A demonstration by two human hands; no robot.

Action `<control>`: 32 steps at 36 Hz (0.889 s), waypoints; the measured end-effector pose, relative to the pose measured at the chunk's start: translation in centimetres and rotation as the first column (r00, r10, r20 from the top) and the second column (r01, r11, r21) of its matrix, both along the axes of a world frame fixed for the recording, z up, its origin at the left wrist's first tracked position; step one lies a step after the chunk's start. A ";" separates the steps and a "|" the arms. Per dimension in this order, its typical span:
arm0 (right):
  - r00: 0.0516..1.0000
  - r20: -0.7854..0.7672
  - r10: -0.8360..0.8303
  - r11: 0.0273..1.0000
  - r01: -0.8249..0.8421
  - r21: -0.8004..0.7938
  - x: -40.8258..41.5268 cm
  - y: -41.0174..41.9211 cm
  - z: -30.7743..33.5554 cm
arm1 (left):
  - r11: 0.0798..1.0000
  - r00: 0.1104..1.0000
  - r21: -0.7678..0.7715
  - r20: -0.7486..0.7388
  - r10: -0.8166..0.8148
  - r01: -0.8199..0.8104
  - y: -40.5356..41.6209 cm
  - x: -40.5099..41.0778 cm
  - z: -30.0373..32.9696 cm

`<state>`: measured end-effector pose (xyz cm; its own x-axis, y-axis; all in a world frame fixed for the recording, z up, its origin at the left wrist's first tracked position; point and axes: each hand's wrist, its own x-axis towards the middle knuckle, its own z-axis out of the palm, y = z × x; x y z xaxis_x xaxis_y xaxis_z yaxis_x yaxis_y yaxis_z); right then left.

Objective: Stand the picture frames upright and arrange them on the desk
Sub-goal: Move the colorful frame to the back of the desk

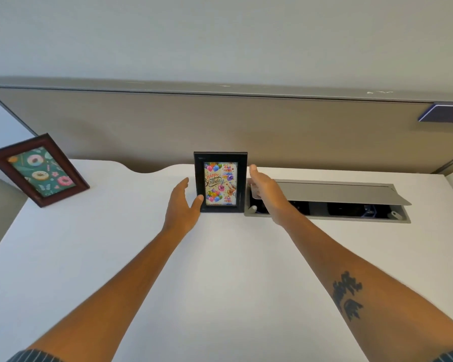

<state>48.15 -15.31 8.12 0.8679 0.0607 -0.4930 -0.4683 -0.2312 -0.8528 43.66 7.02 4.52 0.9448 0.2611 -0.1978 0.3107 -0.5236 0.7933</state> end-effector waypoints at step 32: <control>0.834 0.409 0.370 0.658 0.075 -0.749 -38.6 -12.2 -8.0 | 0.775 0.860 0.377 -0.163 -0.484 0.507 -9.5 -32.4 -2.4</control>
